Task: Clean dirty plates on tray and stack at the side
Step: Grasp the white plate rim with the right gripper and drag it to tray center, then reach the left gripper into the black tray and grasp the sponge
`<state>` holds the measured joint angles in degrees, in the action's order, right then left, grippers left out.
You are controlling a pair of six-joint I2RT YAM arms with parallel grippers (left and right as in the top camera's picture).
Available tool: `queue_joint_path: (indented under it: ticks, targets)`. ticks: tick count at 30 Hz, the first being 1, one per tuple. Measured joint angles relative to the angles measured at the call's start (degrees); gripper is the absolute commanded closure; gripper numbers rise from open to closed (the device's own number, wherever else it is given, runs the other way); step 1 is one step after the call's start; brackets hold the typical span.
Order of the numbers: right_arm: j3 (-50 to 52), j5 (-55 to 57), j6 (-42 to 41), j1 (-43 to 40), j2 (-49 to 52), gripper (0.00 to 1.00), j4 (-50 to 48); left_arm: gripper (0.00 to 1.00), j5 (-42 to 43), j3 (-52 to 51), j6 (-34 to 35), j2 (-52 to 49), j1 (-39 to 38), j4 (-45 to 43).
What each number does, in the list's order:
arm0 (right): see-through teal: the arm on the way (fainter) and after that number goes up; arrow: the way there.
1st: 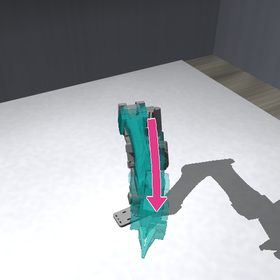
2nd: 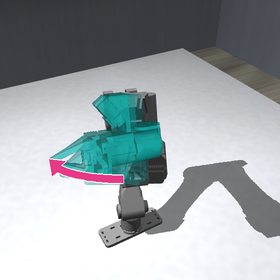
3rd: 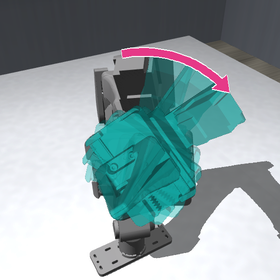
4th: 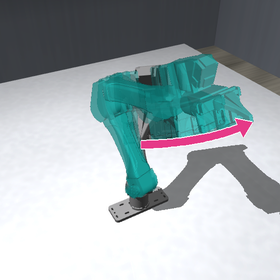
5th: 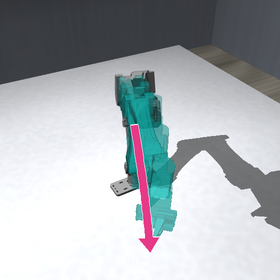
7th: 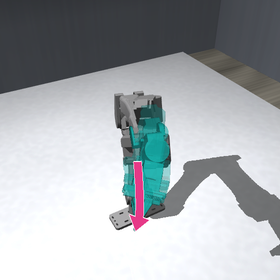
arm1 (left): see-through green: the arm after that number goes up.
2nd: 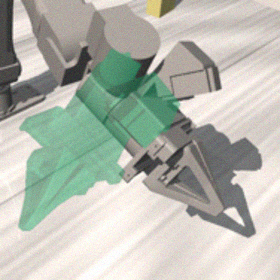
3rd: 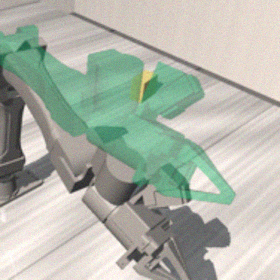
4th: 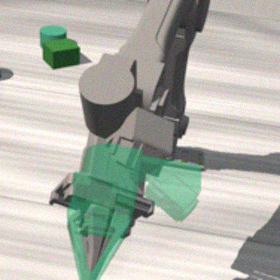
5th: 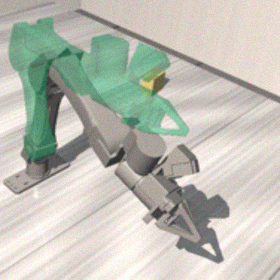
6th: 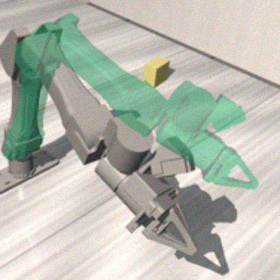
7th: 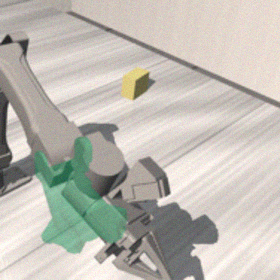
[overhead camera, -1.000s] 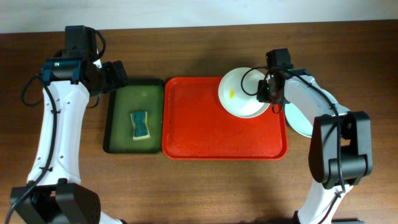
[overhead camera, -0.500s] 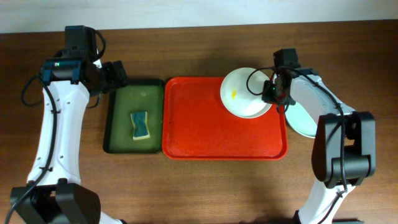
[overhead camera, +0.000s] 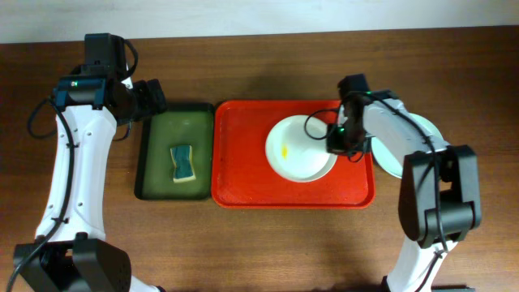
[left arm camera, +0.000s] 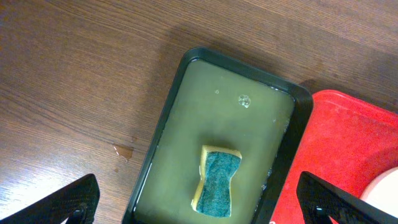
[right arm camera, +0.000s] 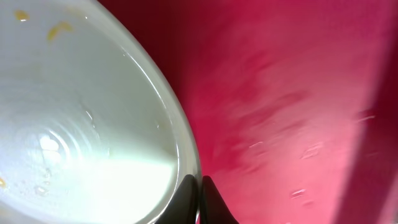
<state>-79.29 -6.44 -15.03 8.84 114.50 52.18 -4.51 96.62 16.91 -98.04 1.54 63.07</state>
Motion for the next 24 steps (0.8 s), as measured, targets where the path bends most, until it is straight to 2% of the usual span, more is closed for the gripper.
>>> queue_joint_path:
  ticks: [2,3,5,6,8,9,15,16,18,20,24]
  targets:
    - [0.0,-1.44,-0.02,2.8,0.0,0.88,1.09,0.0,0.0,0.0,0.0,0.0,0.0,0.0]
    - [0.02,-2.12,0.02,5.18,0.0,0.81,1.6,0.0,0.0,0.0,0.0,0.0,0.0,0.0]
    - [0.02,-3.17,0.22,8.33,0.0,0.73,1.62,0.01,0.0,0.0,0.0,0.0,0.0,0.0]
    - [0.02,-3.69,-0.11,9.4,0.0,0.71,1.68,0.0,0.02,0.0,0.0,0.0,0.0,0.0]
    - [-0.63,-4.37,-0.15,8.87,0.07,0.55,3.61,0.01,0.02,0.0,0.0,0.0,0.0,0.0]
    - [-1.25,-4.92,-0.35,8.22,0.11,0.55,4.13,0.0,0.02,0.0,0.0,0.0,0.0,0.0]
    - [-2.8,-8.17,0.52,6.45,0.09,0.59,0.39,0.01,0.0,0.0,0.0,0.0,0.0,0.0]
    - [-1.49,-7.08,0.63,7.04,0.13,0.67,-1.99,0.01,0.0,0.0,0.0,0.0,0.0,0.0]
    - [0.83,-5.7,0.94,7.41,0.13,0.9,-5.53,0.01,0.02,0.0,0.0,0.0,0.0,0.04]
    - [2.4,-4.87,0.83,7.45,0.13,0.96,-7.48,0.0,0.0,0.0,0.0,0.0,0.0,0.0]
    - [2.62,-4.39,1.25,7.43,0.11,0.96,-7.48,0.01,0.02,0.0,0.0,0.0,0.0,0.0]
